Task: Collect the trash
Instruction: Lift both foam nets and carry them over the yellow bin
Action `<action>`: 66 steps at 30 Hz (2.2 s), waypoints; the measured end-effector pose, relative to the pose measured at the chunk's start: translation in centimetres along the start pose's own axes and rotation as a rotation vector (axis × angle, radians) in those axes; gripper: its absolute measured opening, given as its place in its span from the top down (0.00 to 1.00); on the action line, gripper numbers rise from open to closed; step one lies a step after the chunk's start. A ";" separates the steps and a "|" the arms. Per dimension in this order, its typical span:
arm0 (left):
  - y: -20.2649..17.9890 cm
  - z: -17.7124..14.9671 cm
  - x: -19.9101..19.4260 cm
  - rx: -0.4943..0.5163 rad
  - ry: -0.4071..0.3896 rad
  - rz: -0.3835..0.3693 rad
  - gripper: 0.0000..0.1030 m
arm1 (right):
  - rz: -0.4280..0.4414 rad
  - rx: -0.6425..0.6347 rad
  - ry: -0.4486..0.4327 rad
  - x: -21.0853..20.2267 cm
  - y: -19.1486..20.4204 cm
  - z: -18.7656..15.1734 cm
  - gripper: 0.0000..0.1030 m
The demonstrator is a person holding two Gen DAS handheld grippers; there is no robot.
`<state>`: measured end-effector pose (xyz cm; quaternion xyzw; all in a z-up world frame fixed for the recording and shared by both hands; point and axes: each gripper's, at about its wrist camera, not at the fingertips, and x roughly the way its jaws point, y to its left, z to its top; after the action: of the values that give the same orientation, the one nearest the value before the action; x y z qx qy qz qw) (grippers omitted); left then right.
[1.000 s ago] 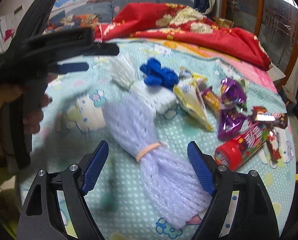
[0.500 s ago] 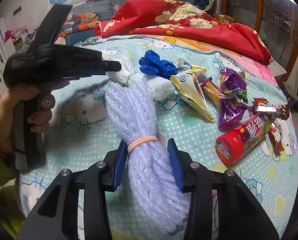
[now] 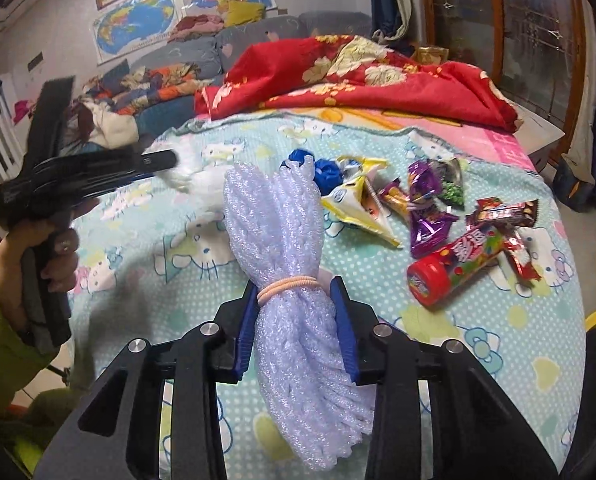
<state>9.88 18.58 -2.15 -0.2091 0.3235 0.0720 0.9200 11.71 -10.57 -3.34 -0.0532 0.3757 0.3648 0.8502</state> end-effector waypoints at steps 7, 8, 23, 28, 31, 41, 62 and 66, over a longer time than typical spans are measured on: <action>-0.3 0.6 -3.9 0.023 -0.079 0.011 0.91 | -0.016 0.042 -0.055 -2.0 -0.9 0.5 0.68; -0.5 0.7 -4.1 0.025 -0.085 0.007 0.91 | -0.022 0.052 -0.063 -2.3 -1.3 0.6 0.68; -8.4 0.8 -5.2 0.143 -0.110 -0.121 0.91 | -0.105 0.152 -0.186 -7.5 -5.2 0.7 0.68; -10.7 0.3 -4.7 0.183 -0.096 -0.150 0.91 | -0.144 0.190 -0.218 -9.1 -7.0 0.2 0.68; -12.1 0.0 -4.3 0.209 -0.084 -0.159 0.91 | -0.161 0.208 -0.235 -9.9 -8.0 -0.2 0.68; -16.8 -1.8 -2.5 0.285 -0.057 -0.184 0.91 | -0.245 0.310 -0.253 -12.1 -13.2 -2.2 0.68; -27.0 -5.4 1.4 0.456 0.000 -0.288 0.91 | -0.393 0.424 -0.270 -16.0 -20.7 -5.5 0.68; -28.9 -6.4 2.1 0.493 0.013 -0.308 0.91 | -0.409 0.446 -0.277 -16.5 -21.6 -6.1 0.68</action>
<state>15.64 -10.29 1.81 -0.0265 0.3017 -0.1508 0.9410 14.91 -38.12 -0.46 0.1100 0.3089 0.0992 0.9395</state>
